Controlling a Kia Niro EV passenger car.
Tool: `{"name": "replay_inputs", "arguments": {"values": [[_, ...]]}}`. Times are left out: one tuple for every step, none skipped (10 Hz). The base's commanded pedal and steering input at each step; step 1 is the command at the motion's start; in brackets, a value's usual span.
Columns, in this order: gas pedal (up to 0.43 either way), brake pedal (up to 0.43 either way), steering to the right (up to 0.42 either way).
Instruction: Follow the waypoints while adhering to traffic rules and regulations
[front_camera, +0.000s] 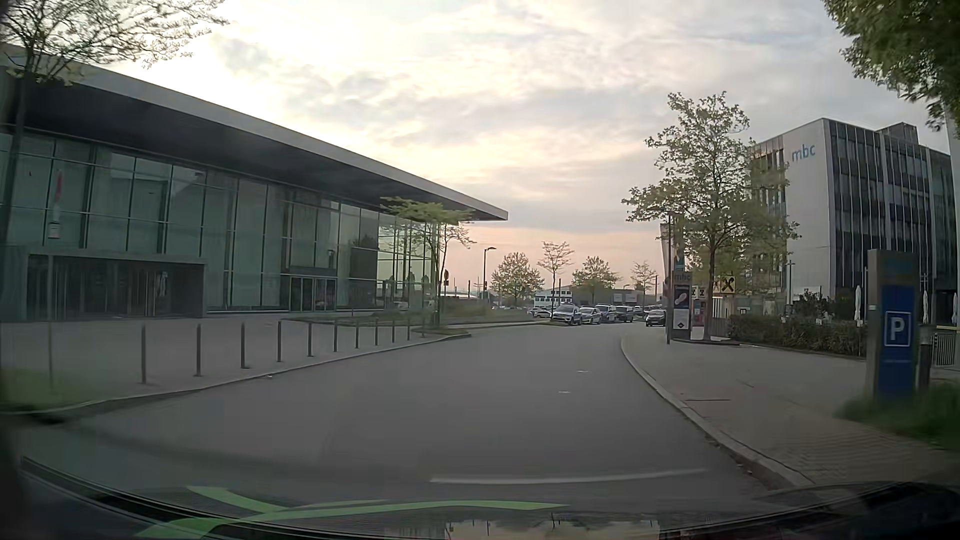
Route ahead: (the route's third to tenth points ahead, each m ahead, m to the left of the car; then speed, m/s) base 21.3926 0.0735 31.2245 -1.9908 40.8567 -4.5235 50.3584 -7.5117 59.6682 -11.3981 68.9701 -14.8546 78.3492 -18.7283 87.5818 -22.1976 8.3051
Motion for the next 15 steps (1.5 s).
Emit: {"name": "replay_inputs", "arguments": {"values": [[0.067,0.0,0.026],[0.067,0.0,0.028],[0.059,0.0,0.029],[0.059,0.0,0.031],[0.059,0.0,0.032],[0.059,0.0,0.033],[0.059,0.0,0.033],[0.059,0.0,0.032],[0.059,0.0,0.033],[0.047,0.0,0.033],[0.047,0.0,0.032],[0.047,0.0,0.03],[0.039,0.0,0.027],[0.039,0.0,0.026],[0.02,0.0,0.026]]}}
